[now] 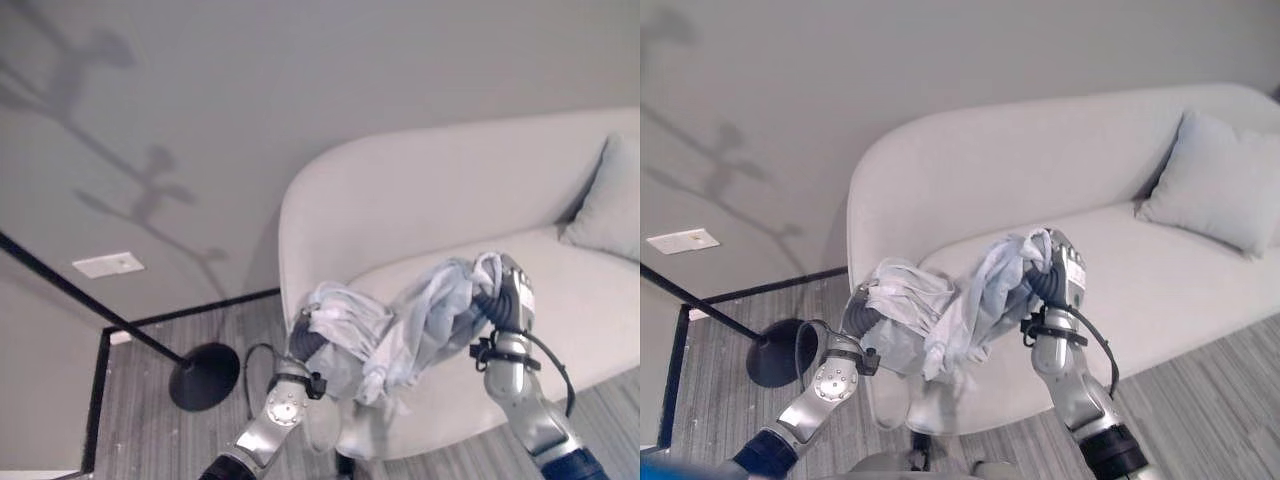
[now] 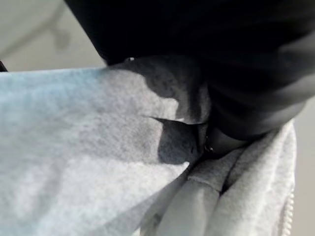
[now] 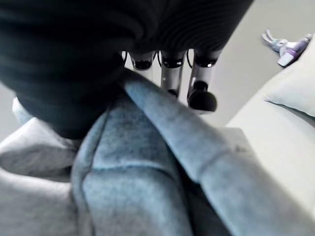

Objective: Hang the clothes on the sofa on the clothes rack.

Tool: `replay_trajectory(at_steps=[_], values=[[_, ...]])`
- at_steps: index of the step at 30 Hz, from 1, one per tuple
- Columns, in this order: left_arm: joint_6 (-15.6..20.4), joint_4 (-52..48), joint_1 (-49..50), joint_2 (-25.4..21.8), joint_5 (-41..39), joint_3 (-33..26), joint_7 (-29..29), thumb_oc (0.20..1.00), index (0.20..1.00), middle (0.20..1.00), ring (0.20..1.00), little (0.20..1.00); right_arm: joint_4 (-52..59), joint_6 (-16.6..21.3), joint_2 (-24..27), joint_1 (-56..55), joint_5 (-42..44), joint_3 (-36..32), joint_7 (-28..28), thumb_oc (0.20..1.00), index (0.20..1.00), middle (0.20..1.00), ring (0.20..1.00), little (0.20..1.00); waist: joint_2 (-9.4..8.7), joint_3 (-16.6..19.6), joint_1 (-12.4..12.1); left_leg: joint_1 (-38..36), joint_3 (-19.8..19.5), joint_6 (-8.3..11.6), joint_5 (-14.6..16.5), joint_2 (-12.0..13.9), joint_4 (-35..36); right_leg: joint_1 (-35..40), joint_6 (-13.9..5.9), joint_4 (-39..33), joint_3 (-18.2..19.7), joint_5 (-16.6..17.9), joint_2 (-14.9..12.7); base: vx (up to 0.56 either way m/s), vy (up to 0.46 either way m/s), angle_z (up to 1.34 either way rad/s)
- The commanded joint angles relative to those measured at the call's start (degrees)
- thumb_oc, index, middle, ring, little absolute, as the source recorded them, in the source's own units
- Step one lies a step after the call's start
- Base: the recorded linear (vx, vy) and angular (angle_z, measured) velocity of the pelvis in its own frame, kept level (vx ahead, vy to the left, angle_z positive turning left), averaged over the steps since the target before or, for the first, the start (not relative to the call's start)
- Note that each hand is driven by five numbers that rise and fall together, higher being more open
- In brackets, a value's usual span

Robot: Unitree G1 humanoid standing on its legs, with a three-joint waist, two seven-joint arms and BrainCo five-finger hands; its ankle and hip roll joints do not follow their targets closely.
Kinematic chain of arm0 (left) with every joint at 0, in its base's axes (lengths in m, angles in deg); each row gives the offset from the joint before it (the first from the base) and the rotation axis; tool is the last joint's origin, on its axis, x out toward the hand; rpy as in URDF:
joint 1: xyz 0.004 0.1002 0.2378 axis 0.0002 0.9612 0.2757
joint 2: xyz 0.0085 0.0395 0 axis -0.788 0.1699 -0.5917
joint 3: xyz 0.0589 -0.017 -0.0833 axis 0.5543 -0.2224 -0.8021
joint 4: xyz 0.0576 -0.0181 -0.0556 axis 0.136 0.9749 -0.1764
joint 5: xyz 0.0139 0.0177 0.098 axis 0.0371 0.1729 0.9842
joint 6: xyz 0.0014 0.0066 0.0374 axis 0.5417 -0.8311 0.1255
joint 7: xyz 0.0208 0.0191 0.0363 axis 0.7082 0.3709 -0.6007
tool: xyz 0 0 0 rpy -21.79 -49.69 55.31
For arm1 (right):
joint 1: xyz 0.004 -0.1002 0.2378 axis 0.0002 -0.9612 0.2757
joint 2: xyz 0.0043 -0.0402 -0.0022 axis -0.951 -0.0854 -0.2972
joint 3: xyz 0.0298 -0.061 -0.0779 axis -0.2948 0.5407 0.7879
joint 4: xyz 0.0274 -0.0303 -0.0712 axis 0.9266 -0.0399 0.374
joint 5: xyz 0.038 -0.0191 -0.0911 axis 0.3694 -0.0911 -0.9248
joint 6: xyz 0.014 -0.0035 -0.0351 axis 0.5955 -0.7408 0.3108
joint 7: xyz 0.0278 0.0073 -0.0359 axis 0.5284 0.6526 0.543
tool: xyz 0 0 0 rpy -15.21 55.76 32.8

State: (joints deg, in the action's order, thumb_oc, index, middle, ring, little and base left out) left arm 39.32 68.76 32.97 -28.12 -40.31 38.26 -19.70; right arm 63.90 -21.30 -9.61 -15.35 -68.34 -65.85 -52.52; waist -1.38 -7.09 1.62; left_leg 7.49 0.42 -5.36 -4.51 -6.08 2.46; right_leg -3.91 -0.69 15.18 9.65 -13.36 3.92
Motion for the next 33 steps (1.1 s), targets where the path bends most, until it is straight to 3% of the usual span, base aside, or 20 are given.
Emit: replay_trajectory(at_steps=[1, 9, 12, 13, 14, 16, 18, 20, 21, 24, 26, 27, 31, 33], values=[[3.0, -2.3, -3.3, 0.4, 2.7, -0.4, 0.9, 0.2, 0.2, 0.2, 0.2, 0.2, 3.3, 3.5, 1.3, 3.1, -1.7, -2.9, -1.3, 0.2, 0.2, 0.2, 0.2, 0.2, -2.98, 1.1, 0.2, -3.1, -3.5, 3.57, 9.6, 2.1, -5.1, 0.6, -2.46, -6.5, 0.9, 7.3, -2.0, 0.0, -0.092, 0.63], [2.9, -3.1, -2.4, 0.3, 2.3, -0.9, 0.8, 0.2, 0.2, 0.2, 0.2, 0.2, 3.9, 4.9, 2.4, 2.4, -1.3, -2.2, 0.3, 0.2, 0.2, 0.2, 0.2, 0.2, -2.43, 1.2, 0.9, -1.0, -5.8, 4.23, 11.7, 0.5, -11.1, 2.3, -2.13, -11.9, 0.0, 9.6, -1.9, 0.04, -0.074, 0.49], [3.2, -2.9, -2.7, 0.7, 2.4, -0.6, 0.7, 0.2, 0.2, 0.2, 0.2, 0.2, 3.9, 4.9, 2.8, 2.1, -1.6, -2.4, 0.3, 0.2, 0.2, 0.2, 0.2, 0.2, -2.31, 0.8, 1.6, 1.2, -3.4, 5.36, 11.7, 1.7, -13.9, 2.6, -2.02, -12.5, -2.2, 9.3, -3.1, -0.02, 0.012, 0.51], [3.7, -3.7, -2.8, 1.2, 2.3, -0.1, 1.3, 0.2, 0.2, 0.2, 0.2, 0.2, 4.1, 4.6, 4.0, 2.7, -1.8, -2.6, 0.0, 0.2, 0.2, 0.2, 0.2, 0.2, -2.5, 0.2, 2.7, 4.1, 4.6, 5.94, 11.2, 8.0, -16.7, 3.0, -2.41, -13.2, -6.0, 9.1, -6.0, -0.05, 0.032, 0.7], [3.7, -3.7, -2.8, 1.2, 2.3, -0.1, 1.3, 0.2, 0.2, 0.2, 0.2, 0.2, 4.1, 4.6, 4.1, 2.7, -1.8, -2.6, 0.0, 0.2, 0.2, 0.2, 0.2, 0.2, -2.45, 0.2, 2.7, 4.1, 4.6, 5.99, 11.2, 8.0, -16.7, 3.1, -2.39, -13.3, -6.0, 9.1, -6.0, -0.03, 0.063, 0.96], [3.7, -4.0, -2.8, 1.1, 2.3, 0.1, 1.5, 0.2, 0.2, 0.2, 0.2, 0.2, 4.5, 4.4, 4.7, 2.7, -2.0, -2.9, -0.1, 0.2, 0.2, 0.2, 0.2, 0.2, -2.24, 0.9, 3.0, 3.1, 6.8, 6.97, 9.1, 11.7, -13.6, 3.6, -2.87, -14.1, -7.7, 8.8, -7.3, 0.05, 0.05, 0.96], [3.6, -4.1, -3.4, 1.2, 2.5, 0.6, 1.8, 0.2, 0.2, 0.2, 0.2, 0.2, 4.3, 4.1, 5.0, 2.5, -2.4, -3.5, -0.7, 0.2, 0.2, 0.2, 0.2, 0.2, -1.89, 1.7, 3.4, 3.1, 8.4, 8.55, 5.1, 16.0, -10.2, 4.2, -3.53, -14.4, -9.1, 8.3, -8.9, 0.08, 0.106, 0.61], [3.5, -4.1, -3.6, 1.3, 2.6, 0.7, 1.9, 0.2, 0.2, 0.2, 0.2, 0.2, 4.2, 4.0, 5.1, 2.4, -2.3, -3.8, -1.1, 0.2, 0.2, 0.2, 0.2, 0.2, -1.63, 1.9, 3.6, 2.5, 8.5, 9.18, 3.1, 17.3, -7.4, 4.3, -3.56, -14.4, -9.6, 8.0, -9.2, 0.09, 0.118, 0.47], [3.2, -3.5, -4.3, 1.7, 2.4, 1.2, 1.5, 0.2, 0.2, 0.2, 0.2, 0.2, 3.3, 3.8, 5.1, 2.8, -2.2, -4.1, -2.4, 0.2, 0.2, 0.2, 0.2, 0.2, -0.93, 2.3, 3.6, 2.0, 7.8, 10.5, -0.2, 20.5, -2.5, 4.7, -4.25, -14.2, -9.6, 7.1, -10.1, 0.14, 0.2, 0.28], [3.3, -2.7, -4.9, 2.7, 1.6, 2.0, 0.9, 0.2, 0.2, 0.2, 0.2, 0.2, 2.3, 4.1, 4.9, 3.3, -1.7, -3.6, -3.0, 0.2, 0.2, 0.2, 0.2, 0.2, 0.21, 2.6, 3.2, 0.7, 3.5, 12.15, -2.7, 23.3, 1.8, 5.6, -5.01, -14.7, -8.0, 6.4, -11.1, 0.16, 0.237, -0.03], [3.6, -2.6, -5.3, 3.0, 1.3, 2.8, 1.2, 0.2, 0.2, 0.2, 0.2, 0.2, 2.1, 3.9, 4.8, 3.1, -1.6, -3.5, -2.6, 0.2, 0.2, 0.2, 0.2, 0.2, 1.13, 3.0, 3.5, 0.4, 3.6, 13.17, -3.5, 23.6, 1.7, 7.1, -5.77, -16.3, -8.0, 6.8, -12.3, 0.22, 0.39, -0.31], [3.6, -2.1, -5.1, 3.2, 1.4, 3.7, 2.1, 0.2, 0.2, 0.2, 0.2, 0.2, 2.3, 3.6, 4.4, 2.4, -1.8, -3.8, -2.1, 0.2, 0.2, 0.2, 0.2, 0.2, 2.18, 3.9, 3.8, -0.6, 4.9, 13.37, -1.5, 23.1, 1.9, 8.0, -6.83, -17.5, -8.1, 7.4, -13.6, 0.27, 0.484, -0.24], [3.8, -2.4, -5.4, 1.9, 2.5, 4.1, 1.6, 0.2, 0.2, 0.2, 0.2, 0.2, 3.0, 3.1, 3.8, 1.1, -1.9, -4.6, -1.8, 0.2, 0.2, 0.2, 0.2, 0.2, 1.64, 3.9, 3.6, -0.4, 6.8, 13.21, 0.7, 20.6, -0.2, 7.8, -8.4, -19.2, -8.1, 10.0, -16.8, 0.11, 0.346, -0.14], [4.0, -2.9, -5.9, 0.2, 3.5, 3.2, 0.6, 0.2, 0.2, 0.2, 0.2, 0.2, 3.7, 3.1, 3.2, 0.6, -1.9, -4.6, -1.5, 0.2, 0.2, 0.2, 0.2, 0.2, 0.43, 3.7, 3.3, 1.9, 7.4, 12.5, 3.5, 19.5, -5.4, 6.7, -9.33, -19.4, -7.6, 11.6, -18.6, 0.03, 0.228, 0.06]])
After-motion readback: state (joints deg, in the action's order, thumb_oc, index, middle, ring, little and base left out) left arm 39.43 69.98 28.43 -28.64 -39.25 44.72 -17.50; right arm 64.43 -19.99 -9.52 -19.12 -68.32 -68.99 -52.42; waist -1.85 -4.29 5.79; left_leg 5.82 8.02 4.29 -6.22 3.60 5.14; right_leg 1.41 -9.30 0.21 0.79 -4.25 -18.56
